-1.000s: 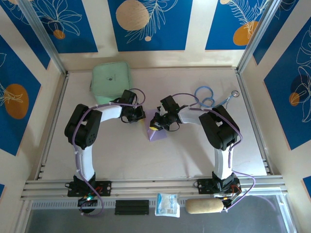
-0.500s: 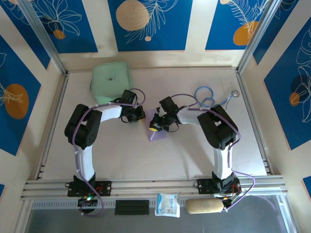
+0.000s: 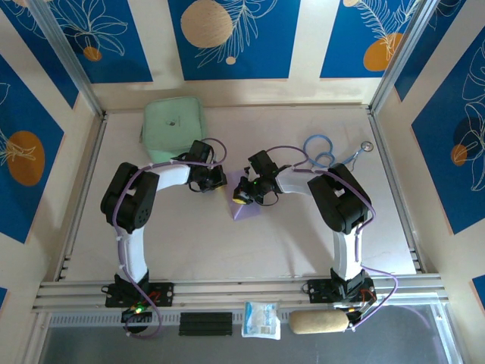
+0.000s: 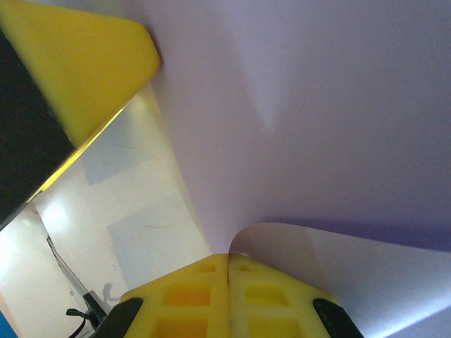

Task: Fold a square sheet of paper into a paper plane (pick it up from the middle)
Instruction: Fold the triangle a second time at the center of the table.

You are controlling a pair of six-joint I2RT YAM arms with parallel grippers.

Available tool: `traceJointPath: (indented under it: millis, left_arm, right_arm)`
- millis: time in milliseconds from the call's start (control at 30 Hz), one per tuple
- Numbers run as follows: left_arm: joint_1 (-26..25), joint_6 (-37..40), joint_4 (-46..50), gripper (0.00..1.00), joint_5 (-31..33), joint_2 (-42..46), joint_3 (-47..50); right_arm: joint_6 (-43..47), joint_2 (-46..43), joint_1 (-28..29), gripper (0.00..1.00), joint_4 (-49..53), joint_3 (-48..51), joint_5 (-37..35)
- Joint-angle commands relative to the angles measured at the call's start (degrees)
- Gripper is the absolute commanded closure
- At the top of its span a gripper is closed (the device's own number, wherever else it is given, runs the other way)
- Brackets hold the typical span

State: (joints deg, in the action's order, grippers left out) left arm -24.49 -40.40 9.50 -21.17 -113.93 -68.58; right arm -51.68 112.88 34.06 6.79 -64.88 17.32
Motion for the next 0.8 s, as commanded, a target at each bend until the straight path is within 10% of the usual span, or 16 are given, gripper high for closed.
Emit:
traceJointPath:
  millis: [0, 767]
  left_arm:
    - [0.22, -0.03, 2.23, 0.93, -0.03, -1.84, 0.34]
    - [0.23, -0.44, 1.98, 0.93, -0.35, -2.0, 0.81]
  right_arm:
    - [-0.56, 1.38, 0.3, 1.0, -0.49, -1.3, 0.02]
    - [-1.95, 2.32, 0.13, 1.0, -0.9, -1.36, -1.24]
